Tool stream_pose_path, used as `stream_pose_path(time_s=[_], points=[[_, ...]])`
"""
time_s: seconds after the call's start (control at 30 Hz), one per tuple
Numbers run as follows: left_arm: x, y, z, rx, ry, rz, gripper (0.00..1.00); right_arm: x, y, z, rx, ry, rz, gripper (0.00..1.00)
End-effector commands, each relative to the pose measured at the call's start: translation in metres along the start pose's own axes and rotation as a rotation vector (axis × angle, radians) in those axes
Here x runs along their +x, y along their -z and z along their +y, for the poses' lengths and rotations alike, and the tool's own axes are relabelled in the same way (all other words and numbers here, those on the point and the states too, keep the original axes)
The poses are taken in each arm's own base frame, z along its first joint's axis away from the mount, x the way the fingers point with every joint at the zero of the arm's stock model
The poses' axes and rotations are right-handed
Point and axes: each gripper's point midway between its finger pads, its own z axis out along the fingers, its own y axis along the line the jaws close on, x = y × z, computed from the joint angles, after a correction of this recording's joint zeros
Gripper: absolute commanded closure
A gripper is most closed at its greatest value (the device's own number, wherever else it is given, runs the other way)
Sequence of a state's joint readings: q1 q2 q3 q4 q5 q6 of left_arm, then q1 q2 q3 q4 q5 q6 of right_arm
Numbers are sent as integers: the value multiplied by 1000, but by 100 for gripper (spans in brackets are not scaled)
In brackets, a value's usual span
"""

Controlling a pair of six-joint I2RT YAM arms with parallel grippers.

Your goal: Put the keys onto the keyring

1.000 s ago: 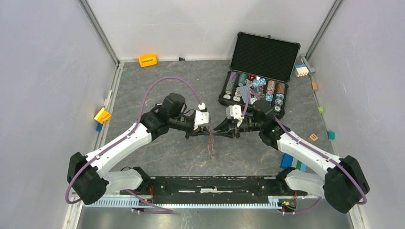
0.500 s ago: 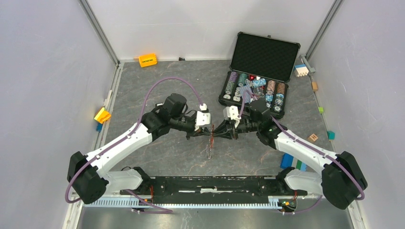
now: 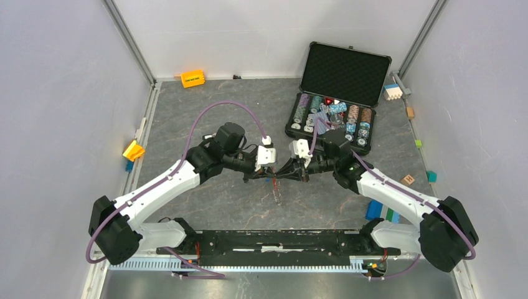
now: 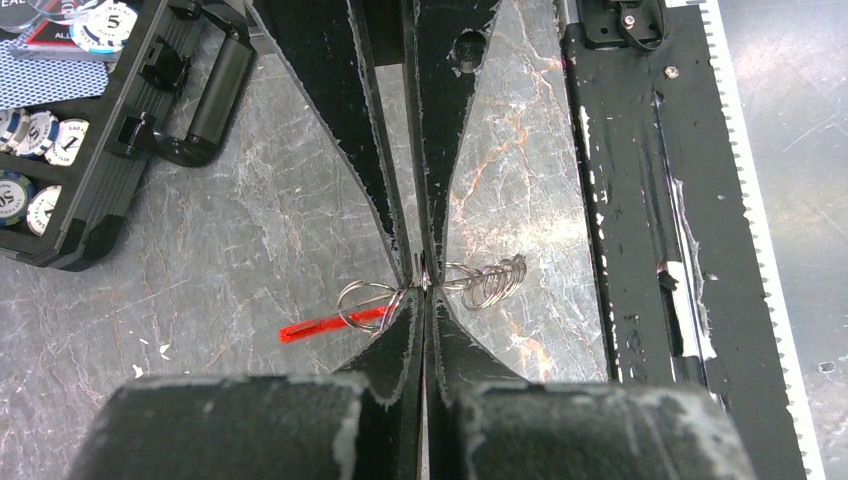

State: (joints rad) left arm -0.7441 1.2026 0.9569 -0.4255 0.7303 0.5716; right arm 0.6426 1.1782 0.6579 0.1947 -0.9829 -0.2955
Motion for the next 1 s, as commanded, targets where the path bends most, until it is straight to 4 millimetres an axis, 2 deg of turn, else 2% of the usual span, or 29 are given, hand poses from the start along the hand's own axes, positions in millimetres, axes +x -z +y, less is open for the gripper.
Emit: stream_pose_path(time_s=[0.0,0.37,0.97], points=[[-23,3,9,-24,-84,-49,98,-8,-3,-6,-3,45,7,87],[-24,4,5,-15,-92,-58,98,-1,-4,-7,-14,57,42,86],[-20,0,2,10,-80,-56,98,-10,-3,-6,-1,87,35,86]])
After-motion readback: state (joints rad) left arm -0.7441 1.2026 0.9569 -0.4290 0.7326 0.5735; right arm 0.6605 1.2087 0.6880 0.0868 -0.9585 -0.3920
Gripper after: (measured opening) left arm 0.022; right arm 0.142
